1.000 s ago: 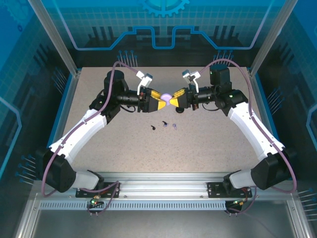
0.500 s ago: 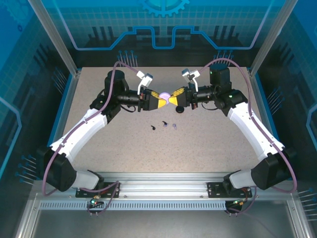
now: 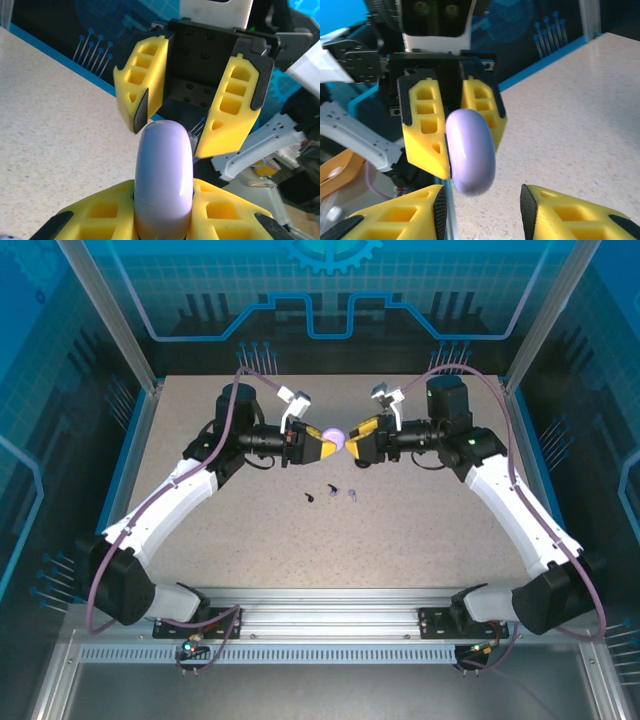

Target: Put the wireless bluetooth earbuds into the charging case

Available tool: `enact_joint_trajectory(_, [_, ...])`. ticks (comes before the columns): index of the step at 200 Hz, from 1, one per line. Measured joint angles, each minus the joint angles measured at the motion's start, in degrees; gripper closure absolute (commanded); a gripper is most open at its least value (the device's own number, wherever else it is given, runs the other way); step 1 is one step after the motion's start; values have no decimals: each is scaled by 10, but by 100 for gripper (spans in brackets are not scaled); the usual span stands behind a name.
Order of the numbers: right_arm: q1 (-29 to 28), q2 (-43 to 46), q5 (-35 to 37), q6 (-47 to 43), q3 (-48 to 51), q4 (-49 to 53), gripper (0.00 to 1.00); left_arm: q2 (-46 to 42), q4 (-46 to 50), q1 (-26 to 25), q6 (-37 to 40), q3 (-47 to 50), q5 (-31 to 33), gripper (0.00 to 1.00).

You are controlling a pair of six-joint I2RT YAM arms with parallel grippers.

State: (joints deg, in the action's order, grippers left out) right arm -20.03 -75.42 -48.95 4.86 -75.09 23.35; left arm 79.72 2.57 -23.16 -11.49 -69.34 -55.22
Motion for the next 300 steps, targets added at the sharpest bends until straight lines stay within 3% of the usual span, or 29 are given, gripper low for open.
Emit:
enact_joint_trajectory(40, [3,43,64,-20,35,4,46,0,-2,0,110,20,7,100])
enact_joint_trajectory(69, [-11,77,98,-77,76,4,40,13,1,-1,189,29,-24,100])
enact_joint_trajectory(130, [-22,89,39,-173,37,88,40,31,4,-6,265,30,-86,100])
enact_joint_trajectory(300, [-49,-12,40,-182,-56,137,45,30,6,-31,222,30,-52,97])
